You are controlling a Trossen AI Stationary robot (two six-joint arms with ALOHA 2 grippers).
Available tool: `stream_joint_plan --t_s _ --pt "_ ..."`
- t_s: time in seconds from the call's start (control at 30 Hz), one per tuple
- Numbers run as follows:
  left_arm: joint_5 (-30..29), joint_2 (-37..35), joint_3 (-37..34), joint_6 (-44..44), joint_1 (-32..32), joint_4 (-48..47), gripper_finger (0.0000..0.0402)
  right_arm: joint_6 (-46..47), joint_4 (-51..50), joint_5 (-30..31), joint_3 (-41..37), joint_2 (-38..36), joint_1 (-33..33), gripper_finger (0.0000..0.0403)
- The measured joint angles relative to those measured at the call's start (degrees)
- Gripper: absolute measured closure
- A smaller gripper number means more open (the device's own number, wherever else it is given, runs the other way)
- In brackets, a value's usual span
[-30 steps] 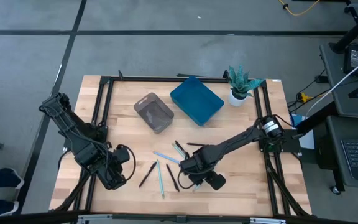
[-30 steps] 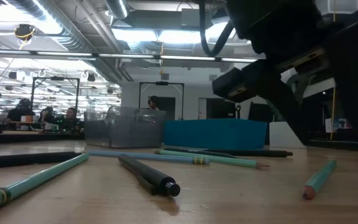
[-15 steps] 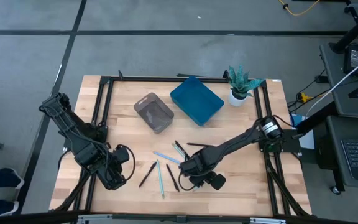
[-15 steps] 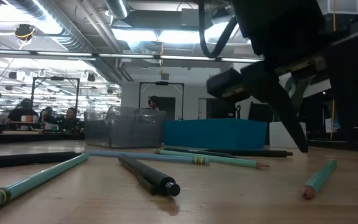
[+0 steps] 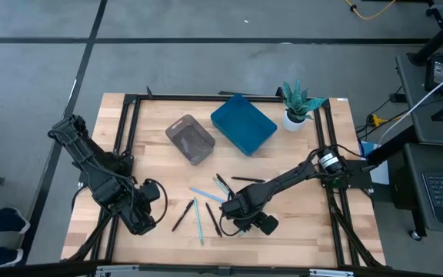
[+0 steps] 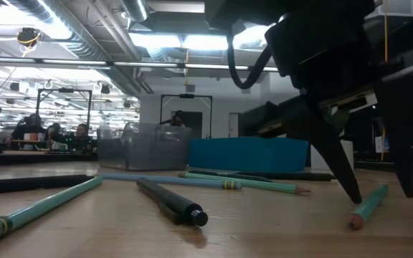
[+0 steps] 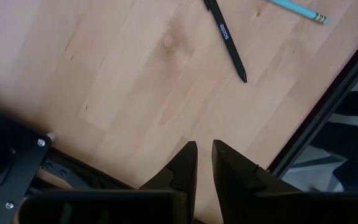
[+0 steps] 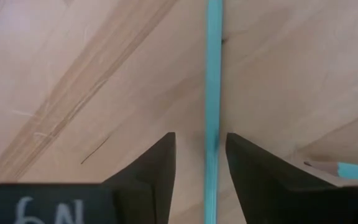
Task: Sort pens & pencils
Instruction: Put the light blue pencil into the blue bin
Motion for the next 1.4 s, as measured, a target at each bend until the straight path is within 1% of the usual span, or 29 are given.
stream_joint_plan --t_s 0.33,0.73,0.97,1.17,1.4 --pt "0.6 0.0 0.0 0.0 0.0 0.0 0.0358 0.0 0.4 0.0 0.0 0.3 0.0 0.0258" --pt "0.6 0.0 0.0 -0.1 0.0 0.0 0.0358 3.4 4.0 -0.1 -3.5 0.1 0.0 0.0258" --pt "0.6 0.0 0.0 -1.2 0.0 0.0 0.0358 4.3 4.6 1.5 -3.7 0.1 0.0 0.0258" --pt "2.1 0.0 0.0 -1.5 0.0 0.2 0.0358 4.4 4.6 4.9 -3.7 0.0 0.2 0.0258" --pt "2.1 0.0 0.0 -1.6 0.0 0.2 0.0358 5.6 4.7 7.8 -3.7 0.0 0.3 0.0258"
